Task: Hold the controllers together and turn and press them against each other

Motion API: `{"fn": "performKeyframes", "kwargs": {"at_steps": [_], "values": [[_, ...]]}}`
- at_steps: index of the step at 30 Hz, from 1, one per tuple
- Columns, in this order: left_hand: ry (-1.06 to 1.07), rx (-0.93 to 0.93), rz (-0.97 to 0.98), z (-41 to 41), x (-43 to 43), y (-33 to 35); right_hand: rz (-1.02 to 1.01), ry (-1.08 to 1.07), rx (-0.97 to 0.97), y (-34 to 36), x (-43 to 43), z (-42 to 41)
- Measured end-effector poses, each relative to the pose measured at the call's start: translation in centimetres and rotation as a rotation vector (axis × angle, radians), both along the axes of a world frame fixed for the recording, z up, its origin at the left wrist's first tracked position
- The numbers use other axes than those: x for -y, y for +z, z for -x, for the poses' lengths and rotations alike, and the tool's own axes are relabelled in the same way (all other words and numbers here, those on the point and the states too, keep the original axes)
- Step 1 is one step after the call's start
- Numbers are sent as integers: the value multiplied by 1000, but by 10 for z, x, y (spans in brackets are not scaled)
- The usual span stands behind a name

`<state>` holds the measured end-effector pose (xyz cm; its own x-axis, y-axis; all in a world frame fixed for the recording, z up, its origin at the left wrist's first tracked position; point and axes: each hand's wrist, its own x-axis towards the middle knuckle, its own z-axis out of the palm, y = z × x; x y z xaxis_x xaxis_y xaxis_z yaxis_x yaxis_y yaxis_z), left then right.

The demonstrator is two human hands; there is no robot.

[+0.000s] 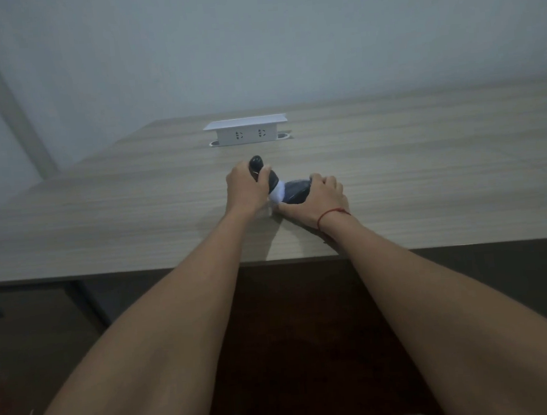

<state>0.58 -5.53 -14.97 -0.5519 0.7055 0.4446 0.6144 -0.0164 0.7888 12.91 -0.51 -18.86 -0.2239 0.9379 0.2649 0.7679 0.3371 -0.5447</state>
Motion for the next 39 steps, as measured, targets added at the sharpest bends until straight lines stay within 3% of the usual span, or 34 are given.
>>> {"fn": "performKeyframes", "kwargs": {"at_steps": [8,12,16,21,26,30,33,39], "values": [[-40,-37,-54,-2,3,-4,41,211,-12,3,-2,-8],[-60,-134,1,-3,5,-3,41,160,-63,0,-1,-8],[-69,-203,-105,-5,7,8,65,105,-86,0,-5,-5],[-83,-210,17,-3,8,-6,144,195,-210,1,-5,-11],[-63,-190,-139,-9,8,5,95,171,-122,1,0,-10],[-62,-189,-11,-9,6,0,15,127,-42,1,-1,-8],[-24,-286,70,0,5,0,5,127,-46,0,-1,-8],[-69,-187,-122,-5,12,-8,2,178,-43,4,2,-7]]}}
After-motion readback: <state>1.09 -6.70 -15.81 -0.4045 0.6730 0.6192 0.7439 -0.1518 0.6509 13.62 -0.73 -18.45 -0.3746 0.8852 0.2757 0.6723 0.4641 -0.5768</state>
